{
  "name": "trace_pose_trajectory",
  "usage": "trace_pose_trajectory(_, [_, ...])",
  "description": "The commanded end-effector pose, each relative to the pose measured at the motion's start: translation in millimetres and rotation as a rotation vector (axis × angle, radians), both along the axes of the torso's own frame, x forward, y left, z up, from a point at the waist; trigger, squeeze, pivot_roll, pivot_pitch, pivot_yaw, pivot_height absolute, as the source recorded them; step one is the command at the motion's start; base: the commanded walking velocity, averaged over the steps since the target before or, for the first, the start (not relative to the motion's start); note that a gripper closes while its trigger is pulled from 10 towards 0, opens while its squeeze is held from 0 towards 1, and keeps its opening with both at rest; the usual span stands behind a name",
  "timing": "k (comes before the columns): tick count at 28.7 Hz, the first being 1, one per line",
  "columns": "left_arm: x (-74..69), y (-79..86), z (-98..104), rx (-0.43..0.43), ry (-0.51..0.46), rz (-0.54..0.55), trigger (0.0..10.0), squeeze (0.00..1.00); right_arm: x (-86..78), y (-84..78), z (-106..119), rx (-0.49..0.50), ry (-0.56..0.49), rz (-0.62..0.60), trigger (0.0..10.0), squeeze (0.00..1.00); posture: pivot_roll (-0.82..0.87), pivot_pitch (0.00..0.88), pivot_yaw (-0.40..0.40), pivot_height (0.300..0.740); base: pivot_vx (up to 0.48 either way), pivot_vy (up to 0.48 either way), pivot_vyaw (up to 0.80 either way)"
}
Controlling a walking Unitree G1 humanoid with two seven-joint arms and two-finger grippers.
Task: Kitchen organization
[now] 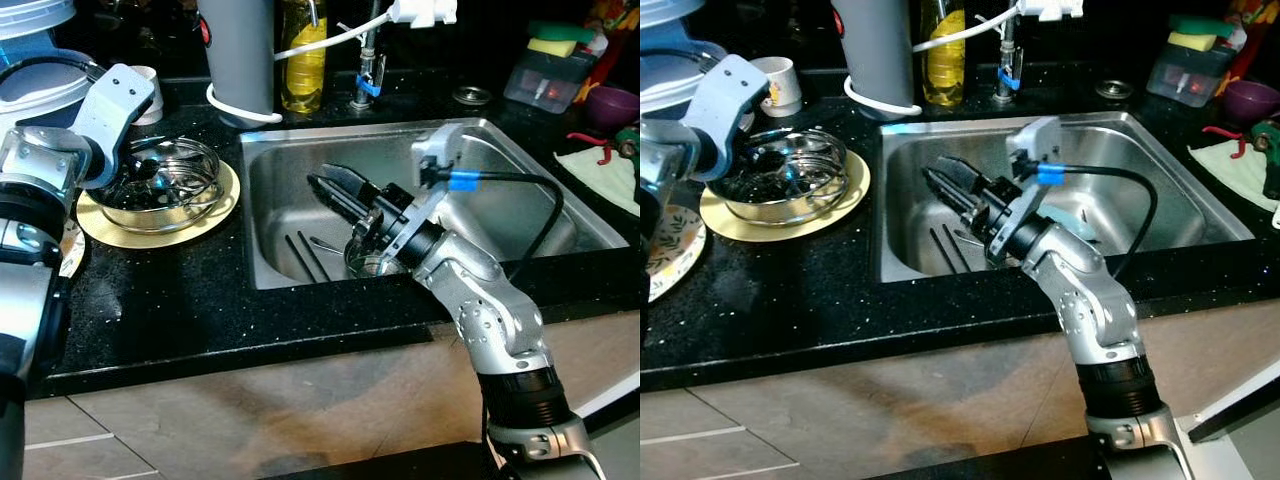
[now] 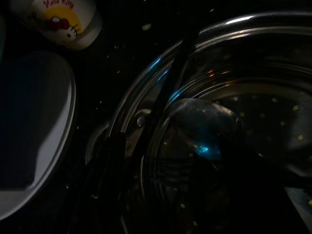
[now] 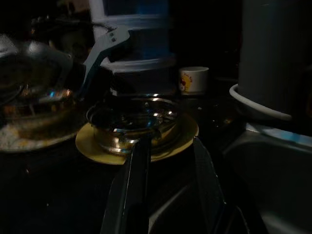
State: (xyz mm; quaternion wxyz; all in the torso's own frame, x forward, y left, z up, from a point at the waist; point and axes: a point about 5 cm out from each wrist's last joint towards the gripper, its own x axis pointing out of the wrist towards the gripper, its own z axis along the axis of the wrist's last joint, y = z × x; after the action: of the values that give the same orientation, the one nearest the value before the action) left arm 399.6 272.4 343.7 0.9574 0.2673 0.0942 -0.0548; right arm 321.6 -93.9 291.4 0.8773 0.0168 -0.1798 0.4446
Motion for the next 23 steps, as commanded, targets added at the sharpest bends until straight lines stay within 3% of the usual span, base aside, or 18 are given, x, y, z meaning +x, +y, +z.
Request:
trace_pose_trajectory(1, [-3.3,11.5,-7.6,-0.012,0.021,0.032,10.0,0.0,-6.4,4.6,3.9,-0.048,-0.039,0.025,10.0,0.0,-0.05,0.172,-0.007,0.74,0.0,0.0,0.0])
trace_pose_trajectory(9, [-3.2,11.8,-9.4,-0.027,0.024,0.031,9.8,0.0,-9.9,5.3,4.8,-0.076,-0.048,0.034,10.0,0.0,-0.05,0.168,-0.006,0.74,0.0,0.0,0.0])
trace_pose_trajectory(10, [-3.1,11.7,-9.9,-0.022,0.025,0.028,2.3,0.0,-9.5,4.2,5.5,-0.073,-0.049,0.026,10.0,0.0,-0.05,0.167,-0.007,0.74,0.0,0.0,0.0])
trace_pose_trajectory(11, [-3.1,11.4,-9.9,-0.02,0.026,0.025,1.6,0.0,-9.0,3.5,6.1,-0.069,-0.049,0.02,10.0,0.0,-0.05,0.165,-0.007,0.74,0.0,0.0,0.0])
trace_pose_trajectory(12, [-3.1,11.4,-9.9,-0.02,0.026,0.025,1.6,0.0,-9.0,3.5,6.1,-0.069,-0.049,0.02,10.0,0.0,-0.05,0.165,-0.007,0.74,0.0,0.0,0.0])
trace_pose_trajectory(13, [-3.0,11.2,-9.8,-0.02,0.025,0.023,0.0,0.0,-8.5,3.1,6.6,-0.066,-0.05,0.015,10.0,0.0,-0.05,0.165,-0.007,0.74,0.0,0.0,0.0])
trace_pose_trajectory(23, [-3.0,10.1,-5.3,-0.015,0.01,0.01,0.0,0.0,-6.1,-1.7,10.7,-0.03,-0.052,-0.014,10.0,0.0,-0.05,0.159,-0.006,0.74,0.0,0.0,0.0])
